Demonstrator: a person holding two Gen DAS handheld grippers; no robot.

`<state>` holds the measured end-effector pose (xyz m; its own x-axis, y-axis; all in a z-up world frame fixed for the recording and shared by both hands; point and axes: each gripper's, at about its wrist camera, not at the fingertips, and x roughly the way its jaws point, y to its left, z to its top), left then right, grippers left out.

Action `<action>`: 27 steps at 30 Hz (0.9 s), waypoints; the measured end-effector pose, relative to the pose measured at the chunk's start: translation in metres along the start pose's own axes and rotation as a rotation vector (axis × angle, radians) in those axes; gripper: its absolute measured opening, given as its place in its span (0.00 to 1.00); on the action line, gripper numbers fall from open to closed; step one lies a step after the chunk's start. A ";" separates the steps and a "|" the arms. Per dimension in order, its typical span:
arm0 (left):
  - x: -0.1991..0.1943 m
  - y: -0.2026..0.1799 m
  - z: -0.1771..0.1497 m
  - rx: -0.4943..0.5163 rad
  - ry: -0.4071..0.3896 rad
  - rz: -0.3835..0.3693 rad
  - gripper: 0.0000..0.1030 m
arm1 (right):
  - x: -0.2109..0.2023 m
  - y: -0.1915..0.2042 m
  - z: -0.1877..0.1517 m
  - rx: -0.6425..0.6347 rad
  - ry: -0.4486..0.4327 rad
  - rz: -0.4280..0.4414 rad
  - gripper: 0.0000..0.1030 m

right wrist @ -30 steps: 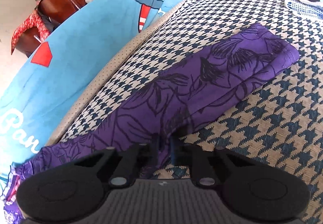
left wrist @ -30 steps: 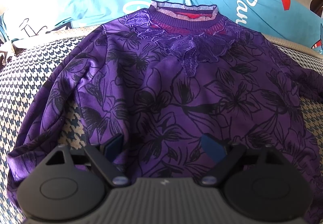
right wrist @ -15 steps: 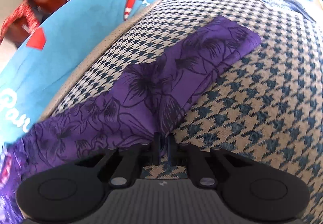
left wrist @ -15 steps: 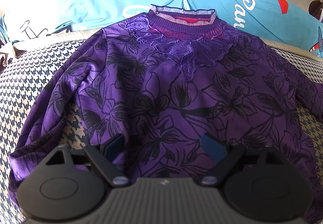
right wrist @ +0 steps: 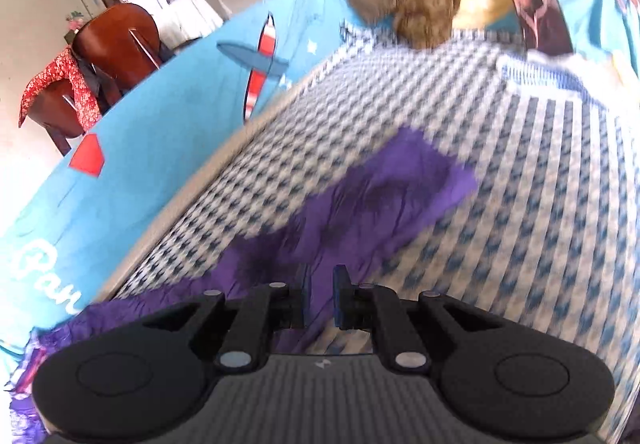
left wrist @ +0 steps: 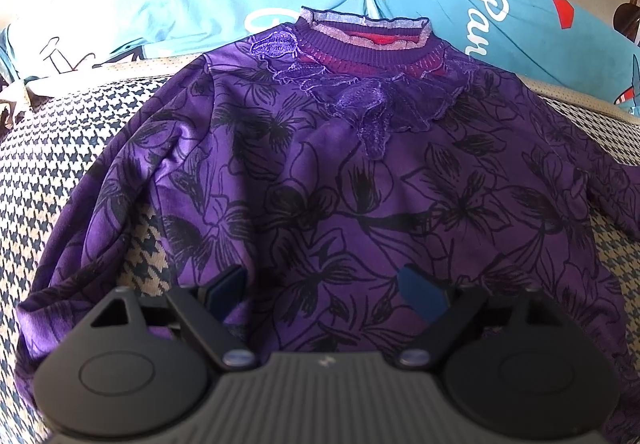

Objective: Fold clothes
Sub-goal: 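Pull the sleeve straight along the seat and open the right tool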

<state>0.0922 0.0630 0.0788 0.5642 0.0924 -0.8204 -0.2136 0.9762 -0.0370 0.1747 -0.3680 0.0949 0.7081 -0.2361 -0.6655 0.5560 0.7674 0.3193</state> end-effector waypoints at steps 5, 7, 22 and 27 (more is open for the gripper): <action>0.000 0.001 0.000 -0.004 0.002 -0.005 0.85 | 0.018 -0.014 0.019 -0.118 -0.070 -0.096 0.14; 0.001 0.001 0.000 -0.004 0.003 -0.005 0.85 | 0.025 -0.022 0.024 -0.128 -0.102 -0.162 0.24; 0.005 -0.003 -0.001 0.011 0.011 0.003 0.85 | 0.072 -0.042 0.024 -0.040 -0.091 -0.216 0.11; 0.002 -0.001 -0.001 0.006 0.008 -0.002 0.85 | 0.045 -0.044 0.027 0.022 -0.112 -0.269 0.09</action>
<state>0.0930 0.0622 0.0763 0.5583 0.0886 -0.8249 -0.2074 0.9776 -0.0354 0.1942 -0.4289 0.0693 0.5770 -0.4944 -0.6501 0.7388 0.6553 0.1572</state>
